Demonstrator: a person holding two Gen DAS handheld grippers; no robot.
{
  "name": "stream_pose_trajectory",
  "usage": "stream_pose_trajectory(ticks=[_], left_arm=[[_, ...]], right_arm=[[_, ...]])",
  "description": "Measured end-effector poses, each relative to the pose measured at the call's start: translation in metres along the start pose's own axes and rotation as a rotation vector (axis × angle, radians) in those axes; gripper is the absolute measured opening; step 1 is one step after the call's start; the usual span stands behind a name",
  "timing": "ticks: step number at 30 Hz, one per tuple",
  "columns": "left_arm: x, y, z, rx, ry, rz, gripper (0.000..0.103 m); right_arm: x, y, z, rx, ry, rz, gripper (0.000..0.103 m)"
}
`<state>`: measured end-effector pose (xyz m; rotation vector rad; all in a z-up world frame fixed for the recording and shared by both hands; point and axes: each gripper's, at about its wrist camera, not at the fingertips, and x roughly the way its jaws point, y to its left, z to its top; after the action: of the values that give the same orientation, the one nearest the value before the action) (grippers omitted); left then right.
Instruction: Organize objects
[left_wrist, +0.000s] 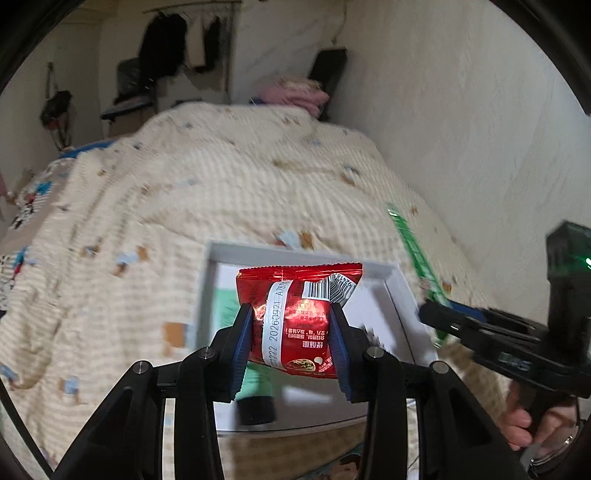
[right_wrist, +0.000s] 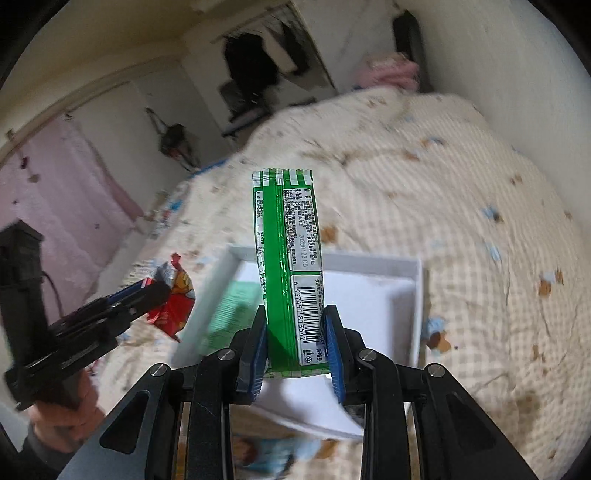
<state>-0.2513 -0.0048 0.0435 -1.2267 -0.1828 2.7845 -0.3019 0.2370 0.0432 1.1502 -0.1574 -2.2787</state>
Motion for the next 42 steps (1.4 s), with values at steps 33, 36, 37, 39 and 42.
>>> stream_pose_trajectory(ticks=[33,36,37,39,42], left_arm=[[-0.04,-0.024,-0.032,0.234,-0.171,0.178,0.081],[-0.074,-0.016,-0.031,0.216,-0.276,0.211,0.083],[-0.084,-0.013,-0.03,0.203,-0.292,0.216,0.083],[-0.104,-0.004,-0.029,0.156,-0.309,0.202,0.086],[-0.133,0.008,-0.033,0.097,-0.341,0.148,0.087]], right_arm=[[-0.042,0.007,-0.028,-0.143,-0.15,-0.096,0.103],[-0.075,0.019,-0.021,-0.174,-0.235,-0.046,0.103],[-0.087,0.024,-0.018,-0.188,-0.256,-0.043,0.103],[-0.103,0.032,-0.016,-0.205,-0.281,-0.042,0.103],[-0.129,0.043,-0.019,-0.228,-0.309,-0.007,0.103]])
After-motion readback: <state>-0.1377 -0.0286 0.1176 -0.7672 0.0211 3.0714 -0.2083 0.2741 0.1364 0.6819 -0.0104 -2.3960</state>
